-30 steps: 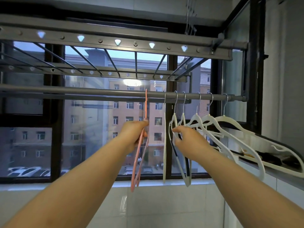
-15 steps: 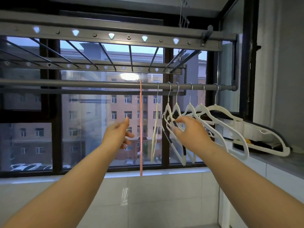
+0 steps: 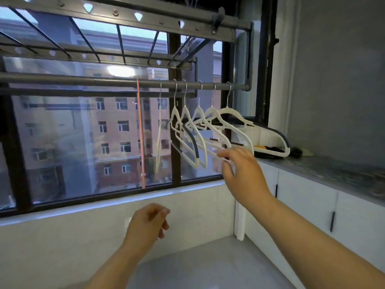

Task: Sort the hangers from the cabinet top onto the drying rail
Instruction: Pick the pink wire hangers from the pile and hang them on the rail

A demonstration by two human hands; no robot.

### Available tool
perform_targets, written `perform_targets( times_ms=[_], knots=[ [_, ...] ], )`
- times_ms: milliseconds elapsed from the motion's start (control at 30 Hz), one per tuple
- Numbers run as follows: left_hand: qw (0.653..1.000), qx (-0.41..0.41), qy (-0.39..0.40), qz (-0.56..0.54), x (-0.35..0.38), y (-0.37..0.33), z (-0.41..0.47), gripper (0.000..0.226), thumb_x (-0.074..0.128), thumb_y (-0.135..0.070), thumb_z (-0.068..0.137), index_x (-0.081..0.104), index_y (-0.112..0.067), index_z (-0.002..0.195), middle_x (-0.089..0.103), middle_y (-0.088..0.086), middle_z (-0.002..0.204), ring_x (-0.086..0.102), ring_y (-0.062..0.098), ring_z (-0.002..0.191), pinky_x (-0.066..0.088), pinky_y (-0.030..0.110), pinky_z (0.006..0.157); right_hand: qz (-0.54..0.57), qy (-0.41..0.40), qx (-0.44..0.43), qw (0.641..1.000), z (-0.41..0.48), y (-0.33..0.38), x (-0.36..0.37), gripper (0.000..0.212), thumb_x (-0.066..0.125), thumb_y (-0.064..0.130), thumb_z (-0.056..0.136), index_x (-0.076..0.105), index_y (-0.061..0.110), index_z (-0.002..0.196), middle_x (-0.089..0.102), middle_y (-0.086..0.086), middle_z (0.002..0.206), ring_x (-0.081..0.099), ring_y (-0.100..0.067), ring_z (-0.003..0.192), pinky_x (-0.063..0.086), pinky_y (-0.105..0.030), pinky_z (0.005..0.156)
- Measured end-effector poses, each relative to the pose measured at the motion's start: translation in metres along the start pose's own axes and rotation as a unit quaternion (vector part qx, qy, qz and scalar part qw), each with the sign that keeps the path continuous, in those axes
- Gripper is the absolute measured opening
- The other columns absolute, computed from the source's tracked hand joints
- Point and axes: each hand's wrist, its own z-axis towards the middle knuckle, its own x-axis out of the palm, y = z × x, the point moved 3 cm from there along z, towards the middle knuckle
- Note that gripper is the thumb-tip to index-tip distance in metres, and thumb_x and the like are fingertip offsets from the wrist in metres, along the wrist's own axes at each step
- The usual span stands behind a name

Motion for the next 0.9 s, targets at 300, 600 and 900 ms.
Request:
perform_targets(
  times_ms=[300,600,900],
  knots=[
    [0.987,0.030,0.156,0.034,0.192,-0.018,0.006,0.026,0.050,-0.013,0.090,0.062,-0.021,0.069,0.061,-0.006,0.046,0.050,0.002,0.036,0.039,0.009,0.041,-0.106,0.012,0.028,0.994,-0.043,-0.140,-0.096,0.025,0.052,0.007,0.089,0.062,0.009,0.112,0.059,-0.007,0.118,0.046,-0.020,0.116,0.019,-0.006,0.078],
    [0.967,0.086,0.238,0.002,0.462,-0.052,0.010,0.034,0.053,-0.009,0.087,0.057,-0.025,0.057,0.060,-0.011,0.042,0.054,-0.005,0.043,0.039,0.004,0.048,-0.191,0.039,0.239,0.951,-0.095,-0.383,-0.211,0.028,0.048,0.013,0.091,0.058,0.013,0.117,0.058,-0.005,0.123,0.048,-0.017,0.118,0.032,-0.017,0.089],
    [0.950,0.011,0.302,0.081,0.623,-0.009,0.046,0.023,0.049,-0.014,0.091,0.060,-0.025,0.073,0.066,-0.006,0.082,0.061,0.013,0.086,0.043,0.019,0.076,-0.233,0.133,0.370,0.890,-0.125,-0.541,-0.235,0.035,0.040,0.017,0.095,0.045,0.018,0.130,0.047,0.002,0.136,0.045,-0.013,0.124,0.034,-0.017,0.096]
  ],
)
